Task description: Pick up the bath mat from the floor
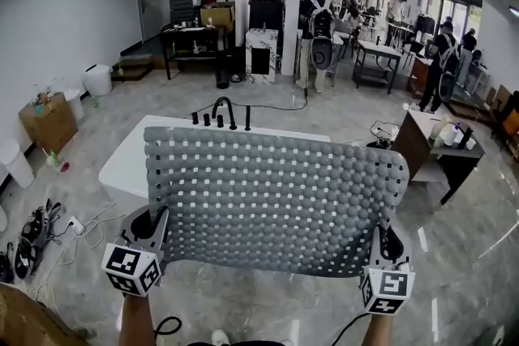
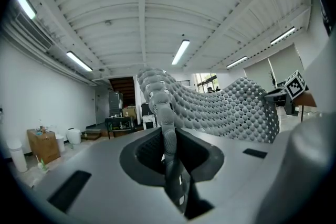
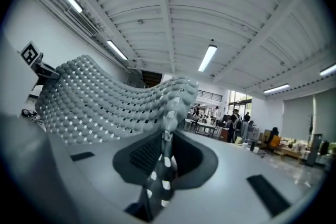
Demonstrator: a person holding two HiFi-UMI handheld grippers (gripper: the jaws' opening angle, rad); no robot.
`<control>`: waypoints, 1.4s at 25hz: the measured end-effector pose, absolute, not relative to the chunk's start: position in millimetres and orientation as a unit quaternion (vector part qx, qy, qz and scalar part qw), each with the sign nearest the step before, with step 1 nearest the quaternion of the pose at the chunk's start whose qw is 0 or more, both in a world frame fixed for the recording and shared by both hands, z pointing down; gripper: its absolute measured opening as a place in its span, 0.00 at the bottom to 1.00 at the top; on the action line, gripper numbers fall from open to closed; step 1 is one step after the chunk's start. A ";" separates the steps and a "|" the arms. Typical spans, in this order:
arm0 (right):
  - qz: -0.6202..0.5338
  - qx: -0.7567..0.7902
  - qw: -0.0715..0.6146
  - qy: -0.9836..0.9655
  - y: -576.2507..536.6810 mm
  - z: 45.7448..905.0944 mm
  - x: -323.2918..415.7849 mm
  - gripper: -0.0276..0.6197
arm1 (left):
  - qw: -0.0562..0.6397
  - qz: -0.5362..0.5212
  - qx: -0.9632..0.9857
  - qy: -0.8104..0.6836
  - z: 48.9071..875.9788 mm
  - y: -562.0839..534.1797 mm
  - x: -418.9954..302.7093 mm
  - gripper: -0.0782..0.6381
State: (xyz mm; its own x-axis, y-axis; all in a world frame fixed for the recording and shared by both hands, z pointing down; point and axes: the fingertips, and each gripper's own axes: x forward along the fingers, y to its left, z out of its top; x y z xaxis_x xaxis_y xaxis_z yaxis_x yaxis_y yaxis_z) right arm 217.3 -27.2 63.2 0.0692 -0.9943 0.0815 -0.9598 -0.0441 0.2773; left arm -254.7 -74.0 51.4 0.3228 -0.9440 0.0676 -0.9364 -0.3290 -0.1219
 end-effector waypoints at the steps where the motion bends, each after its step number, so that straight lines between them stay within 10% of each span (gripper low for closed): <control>1: -0.065 0.720 0.130 -0.678 -25.9 62.7 218.7 0.15 | 0.029 -0.063 -0.813 0.578 51.3 -73.6 -253.6 0.19; 35: 0.069 0.672 0.239 -0.698 -25.8 191.9 207.5 0.16 | -0.110 -0.187 -0.816 0.535 184.1 -69.2 -232.9 0.19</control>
